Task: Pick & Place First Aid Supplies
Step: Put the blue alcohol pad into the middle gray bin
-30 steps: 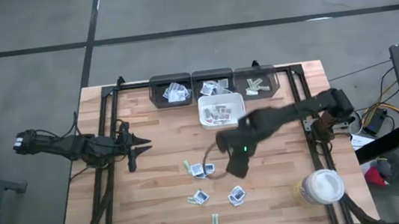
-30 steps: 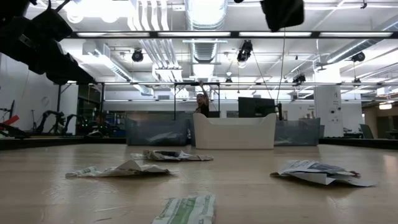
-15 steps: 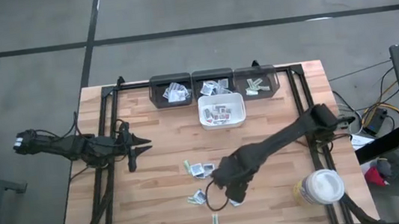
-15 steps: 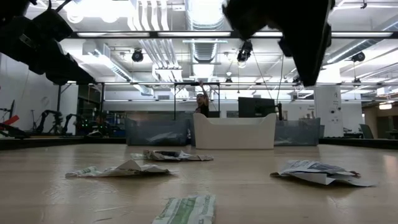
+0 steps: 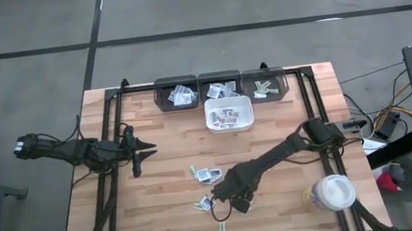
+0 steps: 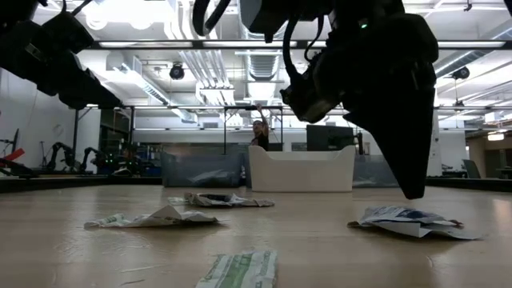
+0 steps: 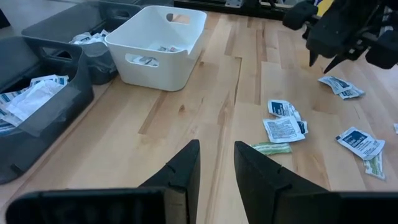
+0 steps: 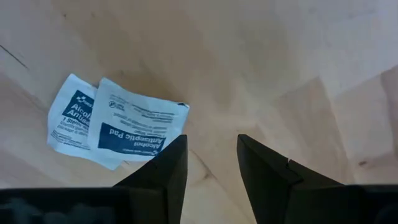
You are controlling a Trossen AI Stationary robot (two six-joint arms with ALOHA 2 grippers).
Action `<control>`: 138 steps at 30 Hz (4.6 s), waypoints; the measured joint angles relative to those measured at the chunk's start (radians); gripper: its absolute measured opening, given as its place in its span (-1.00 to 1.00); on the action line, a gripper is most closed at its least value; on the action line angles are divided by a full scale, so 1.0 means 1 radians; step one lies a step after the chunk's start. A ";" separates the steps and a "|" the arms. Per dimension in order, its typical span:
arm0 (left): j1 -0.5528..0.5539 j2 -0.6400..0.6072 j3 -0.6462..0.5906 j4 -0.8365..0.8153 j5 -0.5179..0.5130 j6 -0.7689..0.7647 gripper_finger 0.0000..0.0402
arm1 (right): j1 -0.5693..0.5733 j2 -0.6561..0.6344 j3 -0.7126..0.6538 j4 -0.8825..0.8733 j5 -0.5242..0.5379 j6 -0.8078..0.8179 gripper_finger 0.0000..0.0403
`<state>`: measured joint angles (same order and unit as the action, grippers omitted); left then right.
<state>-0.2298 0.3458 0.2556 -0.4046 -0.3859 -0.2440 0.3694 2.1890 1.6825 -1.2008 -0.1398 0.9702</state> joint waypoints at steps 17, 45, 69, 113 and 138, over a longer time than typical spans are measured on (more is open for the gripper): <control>0.000 0.000 0.000 0.000 0.000 0.001 -0.53 | 0.015 0.004 -0.006 0.086 0.013 0.097 -0.36; 0.000 0.000 0.000 0.000 0.004 -0.046 -0.53 | 0.015 -0.003 -0.105 0.147 0.011 0.095 -0.91; 0.000 0.003 0.000 0.031 0.003 -0.046 -0.53 | -0.140 -0.374 -0.078 0.364 0.667 -0.503 -0.96; 0.000 0.004 0.000 0.029 -0.132 -0.033 -0.53 | -1.025 0.082 0.356 0.107 0.310 -1.035 -0.96; 0.000 0.004 0.000 0.029 -0.132 -0.018 -0.53 | -0.979 0.074 0.643 -0.374 0.136 -0.871 -0.55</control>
<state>-0.2298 0.3496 0.2554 -0.3756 -0.5182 -0.2623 -0.6100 2.2628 2.3251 -1.5747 -0.0033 0.0996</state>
